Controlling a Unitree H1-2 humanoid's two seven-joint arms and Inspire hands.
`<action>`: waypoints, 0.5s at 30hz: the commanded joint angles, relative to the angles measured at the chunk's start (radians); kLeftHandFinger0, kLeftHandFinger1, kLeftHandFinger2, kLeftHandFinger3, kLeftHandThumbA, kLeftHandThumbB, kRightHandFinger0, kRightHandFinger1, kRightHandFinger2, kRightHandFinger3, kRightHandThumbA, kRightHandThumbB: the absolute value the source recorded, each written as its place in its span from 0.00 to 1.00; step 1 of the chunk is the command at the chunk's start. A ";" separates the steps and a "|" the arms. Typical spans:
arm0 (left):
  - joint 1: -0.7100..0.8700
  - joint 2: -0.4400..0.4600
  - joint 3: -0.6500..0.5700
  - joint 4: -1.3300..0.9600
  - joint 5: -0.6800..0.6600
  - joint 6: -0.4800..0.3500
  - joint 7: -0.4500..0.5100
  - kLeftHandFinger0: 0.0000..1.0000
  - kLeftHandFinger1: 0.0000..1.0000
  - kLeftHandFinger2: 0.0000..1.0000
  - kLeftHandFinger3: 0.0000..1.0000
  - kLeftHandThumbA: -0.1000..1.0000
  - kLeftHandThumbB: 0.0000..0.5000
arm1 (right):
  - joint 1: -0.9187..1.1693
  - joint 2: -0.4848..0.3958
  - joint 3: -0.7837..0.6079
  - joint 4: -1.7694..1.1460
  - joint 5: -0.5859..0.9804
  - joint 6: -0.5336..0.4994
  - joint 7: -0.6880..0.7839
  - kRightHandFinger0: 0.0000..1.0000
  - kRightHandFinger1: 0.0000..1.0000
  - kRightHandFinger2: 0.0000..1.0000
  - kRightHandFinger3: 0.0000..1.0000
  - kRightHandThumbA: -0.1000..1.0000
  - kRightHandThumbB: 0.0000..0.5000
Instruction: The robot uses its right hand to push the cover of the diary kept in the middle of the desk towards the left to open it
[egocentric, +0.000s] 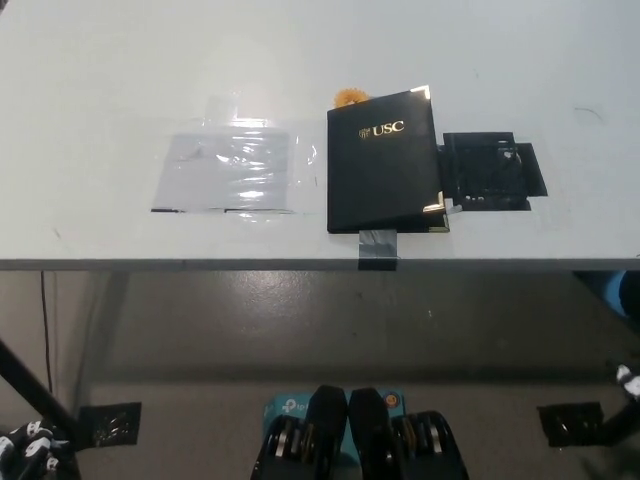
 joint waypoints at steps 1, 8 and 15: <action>-0.009 0.007 0.007 -0.011 -0.019 -0.034 -0.015 0.37 0.47 0.25 0.33 0.42 1.00 | -0.043 -0.021 0.037 -0.081 -0.024 -0.039 0.033 0.14 0.28 0.45 0.56 0.93 0.36; -0.010 0.008 0.007 -0.010 -0.027 -0.031 -0.021 0.35 0.49 0.26 0.33 0.41 1.00 | -0.166 -0.030 0.160 -0.277 0.003 0.087 0.133 0.19 0.33 0.46 0.60 0.91 0.29; -0.008 -0.001 0.005 -0.006 -0.031 -0.023 -0.017 0.39 0.49 0.26 0.33 0.40 1.00 | -0.330 -0.014 0.175 -0.348 0.066 0.184 0.152 0.01 0.14 0.32 0.54 0.91 0.21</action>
